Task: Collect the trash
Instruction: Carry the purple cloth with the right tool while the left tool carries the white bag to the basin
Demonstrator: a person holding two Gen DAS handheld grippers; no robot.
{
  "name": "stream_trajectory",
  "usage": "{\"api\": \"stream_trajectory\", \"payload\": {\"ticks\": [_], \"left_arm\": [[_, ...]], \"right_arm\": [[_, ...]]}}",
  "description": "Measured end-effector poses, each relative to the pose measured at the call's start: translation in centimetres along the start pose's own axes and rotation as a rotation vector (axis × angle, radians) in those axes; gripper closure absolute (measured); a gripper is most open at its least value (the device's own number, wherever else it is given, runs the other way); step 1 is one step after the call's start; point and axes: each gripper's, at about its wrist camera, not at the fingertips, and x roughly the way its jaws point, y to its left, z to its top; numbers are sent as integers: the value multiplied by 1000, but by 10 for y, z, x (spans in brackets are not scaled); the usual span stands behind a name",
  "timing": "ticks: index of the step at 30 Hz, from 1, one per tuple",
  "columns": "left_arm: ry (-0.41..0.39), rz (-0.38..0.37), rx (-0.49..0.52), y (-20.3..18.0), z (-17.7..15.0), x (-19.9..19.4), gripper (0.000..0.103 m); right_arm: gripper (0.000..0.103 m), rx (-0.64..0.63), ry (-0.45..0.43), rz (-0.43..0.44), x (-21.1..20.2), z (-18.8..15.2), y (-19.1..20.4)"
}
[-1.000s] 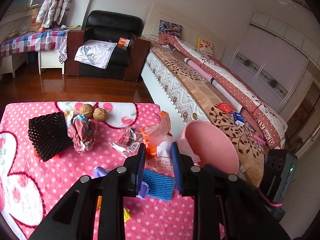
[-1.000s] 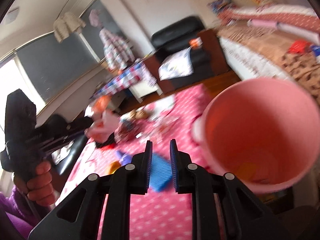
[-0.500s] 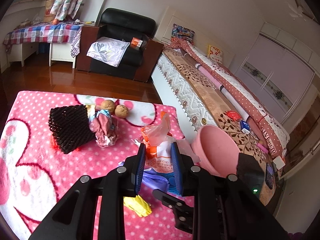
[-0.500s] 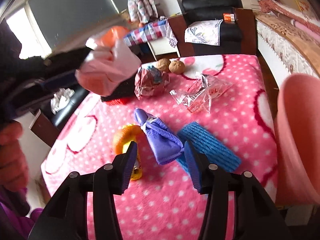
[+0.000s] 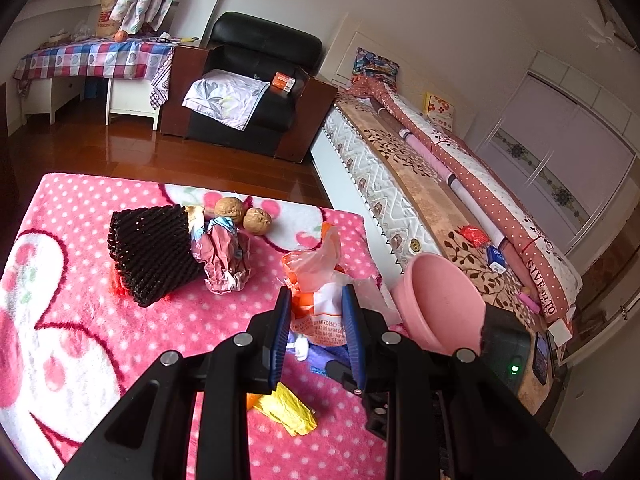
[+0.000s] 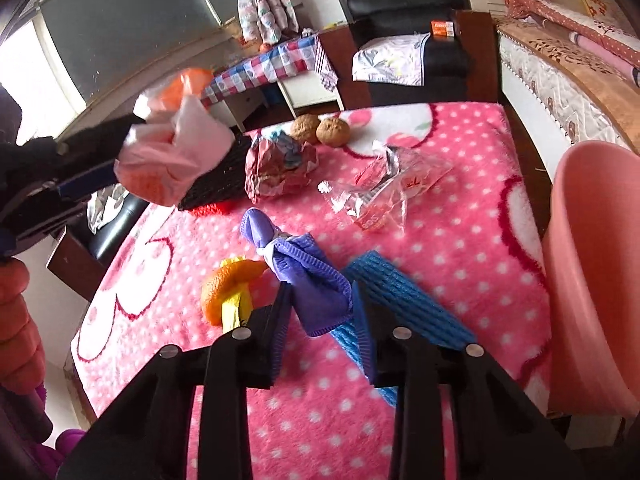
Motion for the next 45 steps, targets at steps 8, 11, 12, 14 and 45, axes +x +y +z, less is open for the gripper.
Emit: {"api": "stream_trajectory", "payload": {"ticks": [8, 11, 12, 14, 45], "left_arm": [[2, -10, 28, -17, 3, 7, 78], [11, -18, 44, -27, 3, 13, 78], [14, -20, 49, -30, 3, 15, 78], [25, -24, 62, -38, 3, 21, 78], [180, -64, 291, -161, -20, 127, 78]], "right_arm": [[72, 86, -111, -18, -42, 3, -24], [72, 136, -154, -59, -59, 2, -42], [72, 149, -168, -77, -64, 2, -47], [72, 177, -195, -126, -75, 0, -61], [72, 444, -294, -263, -121, -35, -172]]}}
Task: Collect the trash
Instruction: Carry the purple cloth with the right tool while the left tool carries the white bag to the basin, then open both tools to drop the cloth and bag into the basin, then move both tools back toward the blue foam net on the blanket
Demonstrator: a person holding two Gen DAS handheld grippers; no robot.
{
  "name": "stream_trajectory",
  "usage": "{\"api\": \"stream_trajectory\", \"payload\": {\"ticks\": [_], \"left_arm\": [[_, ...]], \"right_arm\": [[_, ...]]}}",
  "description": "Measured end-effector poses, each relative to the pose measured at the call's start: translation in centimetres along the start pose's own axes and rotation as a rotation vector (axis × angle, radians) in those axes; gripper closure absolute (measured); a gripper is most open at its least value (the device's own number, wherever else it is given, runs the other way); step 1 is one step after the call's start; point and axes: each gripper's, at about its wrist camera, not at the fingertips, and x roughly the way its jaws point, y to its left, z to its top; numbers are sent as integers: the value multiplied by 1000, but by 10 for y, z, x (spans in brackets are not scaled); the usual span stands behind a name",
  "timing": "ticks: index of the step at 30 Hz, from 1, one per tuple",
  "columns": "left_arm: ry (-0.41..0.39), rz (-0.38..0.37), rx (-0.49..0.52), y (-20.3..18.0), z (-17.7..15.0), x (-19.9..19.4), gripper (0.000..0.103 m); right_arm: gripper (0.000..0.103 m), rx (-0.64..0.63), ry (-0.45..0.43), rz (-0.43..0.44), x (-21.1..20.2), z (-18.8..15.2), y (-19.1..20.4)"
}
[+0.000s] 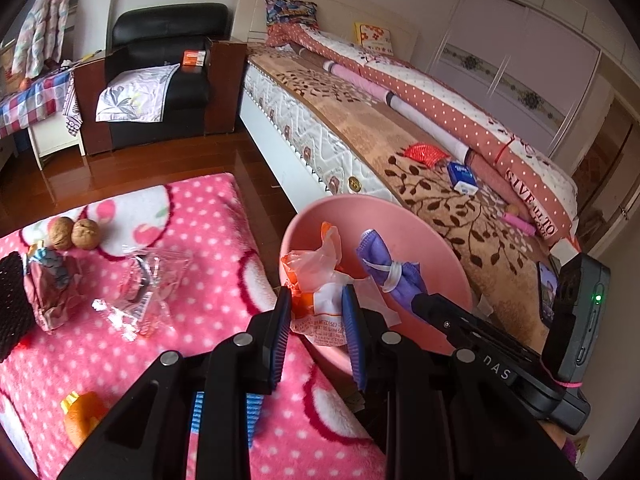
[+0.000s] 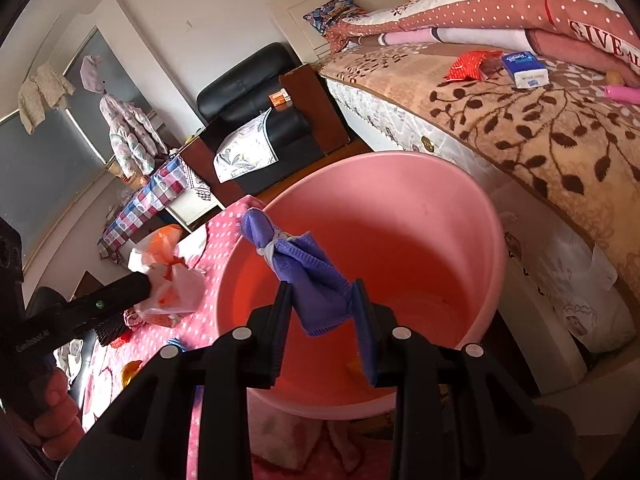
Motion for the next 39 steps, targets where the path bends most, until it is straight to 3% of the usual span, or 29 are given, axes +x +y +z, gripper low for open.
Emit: {"api": "stream_trajectory", "payload": {"ticks": [16, 22, 39], "left_arm": [[37, 1, 21, -10, -2, 25, 75], [36, -6, 13, -8, -2, 23, 67], [13, -11, 8, -2, -7, 9, 61]], "right_arm": [[70, 28, 3, -8, 2, 0, -4], [70, 31, 12, -18, 4, 1, -3], [69, 19, 22, -2, 1, 2, 3]]}}
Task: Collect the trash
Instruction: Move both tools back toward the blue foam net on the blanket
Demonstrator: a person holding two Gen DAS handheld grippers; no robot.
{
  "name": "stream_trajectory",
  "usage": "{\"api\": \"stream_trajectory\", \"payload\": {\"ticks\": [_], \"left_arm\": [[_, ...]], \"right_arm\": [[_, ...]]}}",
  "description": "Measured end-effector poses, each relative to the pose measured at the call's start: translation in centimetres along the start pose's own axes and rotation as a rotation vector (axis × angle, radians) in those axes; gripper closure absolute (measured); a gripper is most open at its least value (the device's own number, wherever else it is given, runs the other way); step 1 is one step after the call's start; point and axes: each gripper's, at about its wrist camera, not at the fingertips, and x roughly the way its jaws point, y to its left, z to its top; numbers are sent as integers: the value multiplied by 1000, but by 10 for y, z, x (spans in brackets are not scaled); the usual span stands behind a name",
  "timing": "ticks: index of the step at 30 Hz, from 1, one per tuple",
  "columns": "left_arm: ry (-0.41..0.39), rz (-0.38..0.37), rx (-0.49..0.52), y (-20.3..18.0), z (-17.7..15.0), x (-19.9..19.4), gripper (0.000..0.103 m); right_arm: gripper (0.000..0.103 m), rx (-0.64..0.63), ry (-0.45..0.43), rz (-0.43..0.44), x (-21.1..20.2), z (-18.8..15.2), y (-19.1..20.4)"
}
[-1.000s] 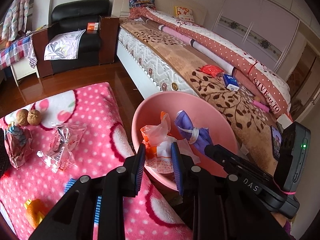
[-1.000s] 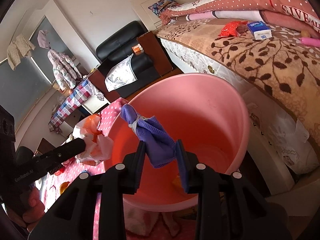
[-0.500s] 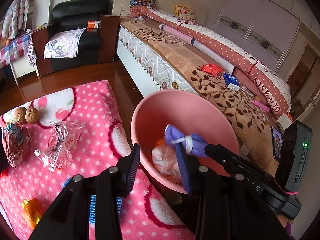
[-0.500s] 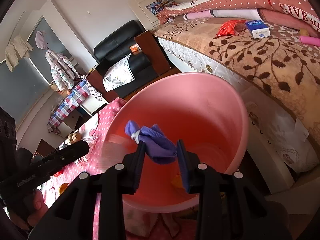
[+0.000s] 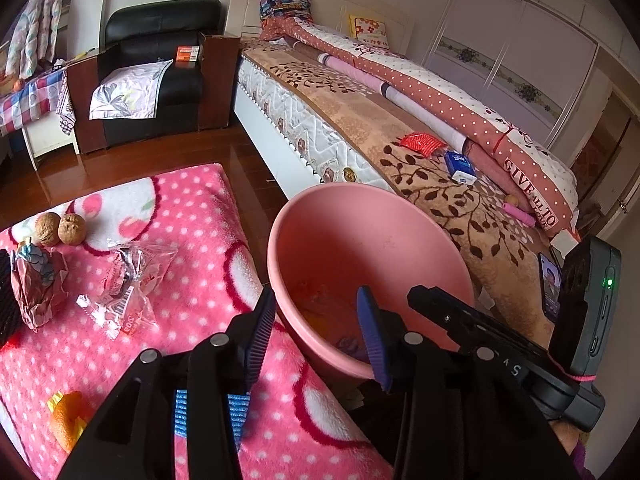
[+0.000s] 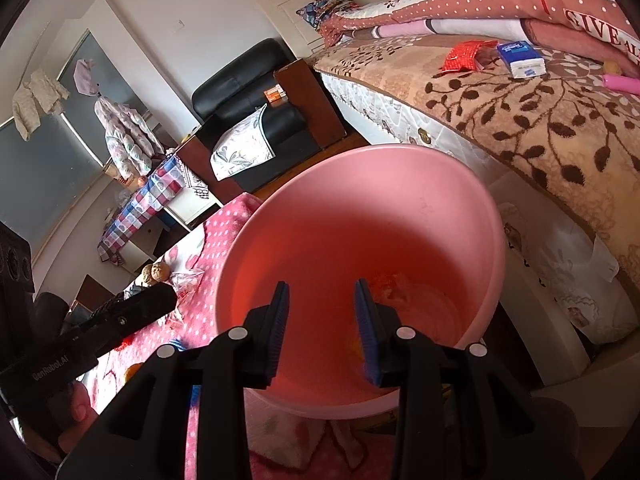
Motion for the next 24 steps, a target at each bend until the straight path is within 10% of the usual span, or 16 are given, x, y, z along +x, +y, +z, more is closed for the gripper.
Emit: {"api": "stream_trajectory", "payload": {"ticks": [24], "left_arm": [[-79, 44, -84, 45, -26, -69, 61]], "right_arm": [[68, -142, -29, 61, -23, -12, 60]]}}
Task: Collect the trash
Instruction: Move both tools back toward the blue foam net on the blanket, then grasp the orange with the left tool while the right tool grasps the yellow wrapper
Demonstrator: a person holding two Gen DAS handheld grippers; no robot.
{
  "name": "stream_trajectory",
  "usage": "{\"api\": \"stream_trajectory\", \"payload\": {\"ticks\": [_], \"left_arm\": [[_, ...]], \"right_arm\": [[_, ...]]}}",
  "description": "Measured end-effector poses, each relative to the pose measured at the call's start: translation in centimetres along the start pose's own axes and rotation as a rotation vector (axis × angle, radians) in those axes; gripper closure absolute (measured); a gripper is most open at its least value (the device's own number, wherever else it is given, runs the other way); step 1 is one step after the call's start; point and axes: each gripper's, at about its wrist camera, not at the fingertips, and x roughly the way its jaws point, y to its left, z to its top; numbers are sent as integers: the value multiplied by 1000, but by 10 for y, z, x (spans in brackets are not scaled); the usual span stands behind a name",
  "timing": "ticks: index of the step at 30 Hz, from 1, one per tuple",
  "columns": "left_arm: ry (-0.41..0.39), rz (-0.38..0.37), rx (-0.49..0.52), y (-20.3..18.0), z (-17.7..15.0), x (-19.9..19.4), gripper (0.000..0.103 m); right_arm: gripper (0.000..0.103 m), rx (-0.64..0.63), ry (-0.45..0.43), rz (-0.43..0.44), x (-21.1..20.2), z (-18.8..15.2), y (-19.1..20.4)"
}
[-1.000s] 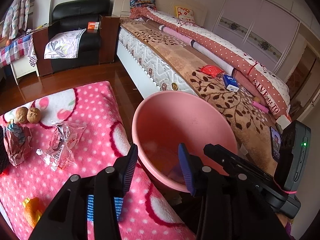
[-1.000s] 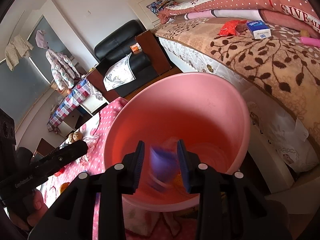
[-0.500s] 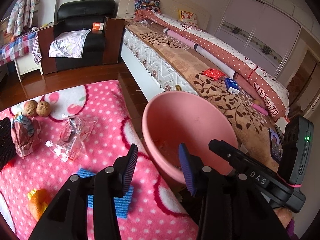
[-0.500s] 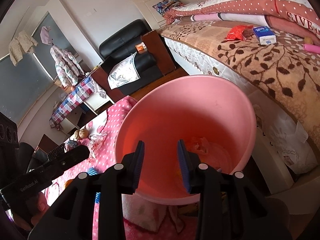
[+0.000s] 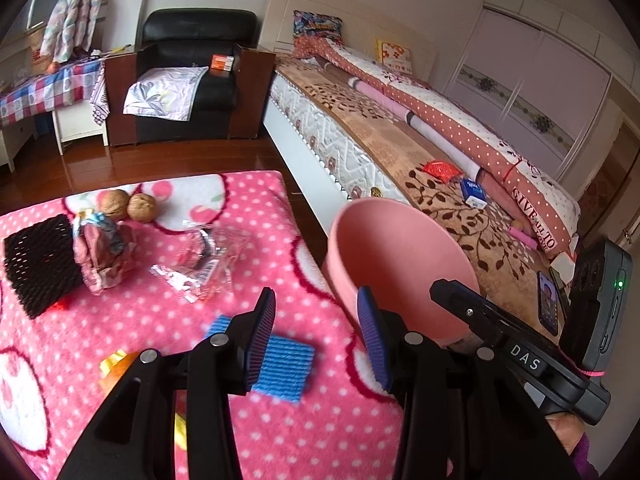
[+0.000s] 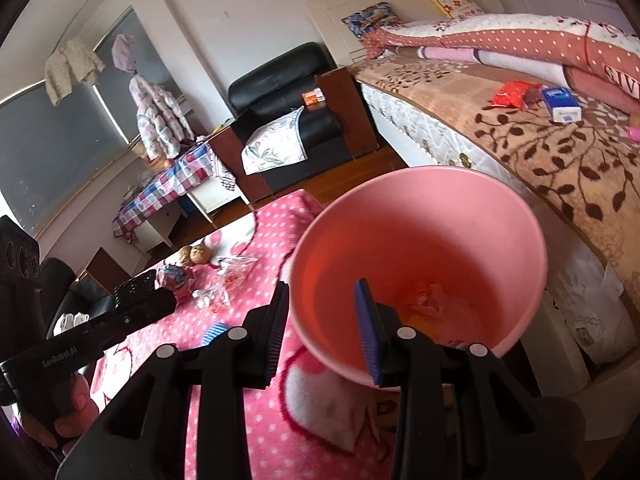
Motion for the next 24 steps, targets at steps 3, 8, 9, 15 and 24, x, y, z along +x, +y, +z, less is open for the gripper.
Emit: {"api": "stream_trajectory", "payload": {"ticks": [3, 8, 9, 15, 24], "left_arm": [[-25, 18, 1, 6, -4, -13, 61], [-79, 57, -3, 15, -11, -36, 61], [-88, 66, -4, 18, -11, -40, 61], [-143, 120, -24, 37, -19, -69, 61], [-144, 194, -102, 81, -45, -93, 61]], "right_arm": [[68, -13, -4, 14, -2, -4, 9], [68, -21, -1, 70, -5, -11, 22], [68, -24, 2, 76, -6, -13, 25], [68, -60, -5, 104, -10, -23, 42], [68, -108, 48, 157, 0, -41, 64]]}}
